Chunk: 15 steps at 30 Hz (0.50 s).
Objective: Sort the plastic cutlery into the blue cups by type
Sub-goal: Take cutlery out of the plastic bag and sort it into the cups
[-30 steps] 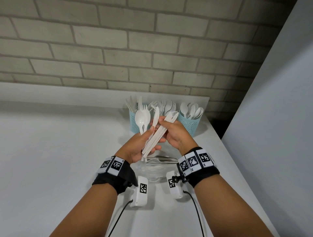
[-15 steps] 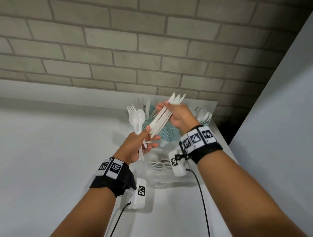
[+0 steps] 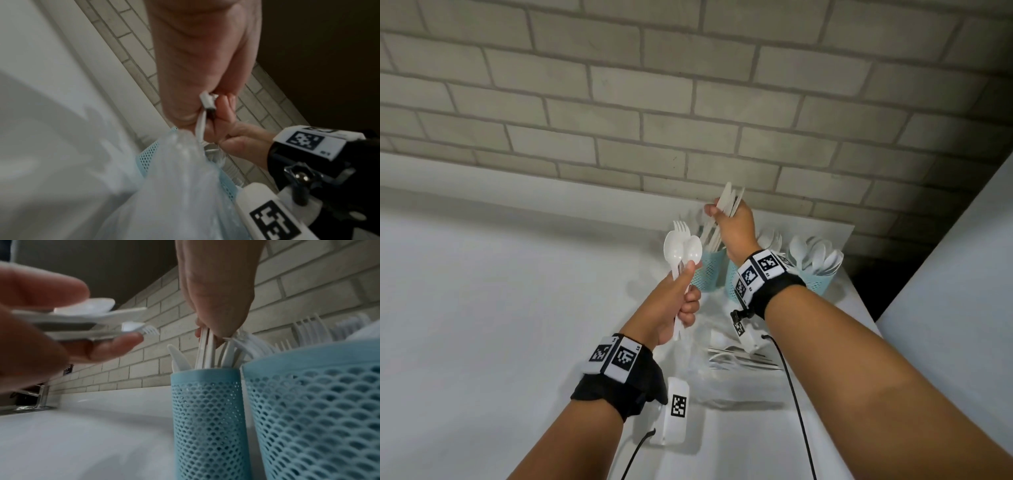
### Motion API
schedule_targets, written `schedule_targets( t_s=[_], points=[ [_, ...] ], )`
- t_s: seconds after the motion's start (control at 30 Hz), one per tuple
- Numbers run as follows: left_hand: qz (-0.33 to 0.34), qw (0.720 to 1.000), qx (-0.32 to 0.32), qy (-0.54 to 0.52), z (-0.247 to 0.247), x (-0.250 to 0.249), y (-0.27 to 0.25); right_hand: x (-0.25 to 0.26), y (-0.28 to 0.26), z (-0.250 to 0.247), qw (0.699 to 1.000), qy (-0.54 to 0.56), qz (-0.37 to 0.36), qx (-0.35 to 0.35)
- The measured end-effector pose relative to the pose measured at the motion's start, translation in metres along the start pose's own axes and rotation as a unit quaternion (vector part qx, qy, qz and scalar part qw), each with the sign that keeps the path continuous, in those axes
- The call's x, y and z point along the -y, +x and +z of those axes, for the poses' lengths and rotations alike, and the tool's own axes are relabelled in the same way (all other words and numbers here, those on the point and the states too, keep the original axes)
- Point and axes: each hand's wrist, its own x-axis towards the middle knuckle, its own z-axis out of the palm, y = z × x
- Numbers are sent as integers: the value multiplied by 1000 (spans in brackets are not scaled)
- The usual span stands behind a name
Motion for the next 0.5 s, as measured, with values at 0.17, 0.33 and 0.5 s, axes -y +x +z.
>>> schedule_targets(
  t_s=[0.17, 0.33, 0.5],
  points=[
    [-18, 998, 18, -52, -2, 1, 1, 2, 8, -3, 998, -34, -38, -26],
    [-15, 999, 11, -34, -1, 4, 2, 6, 8, -3, 983, -151, -106, 4],
    [-2, 1000, 14, -9, -1, 4, 0, -8, 7, -5, 937, -321, -118, 78]
  ],
)
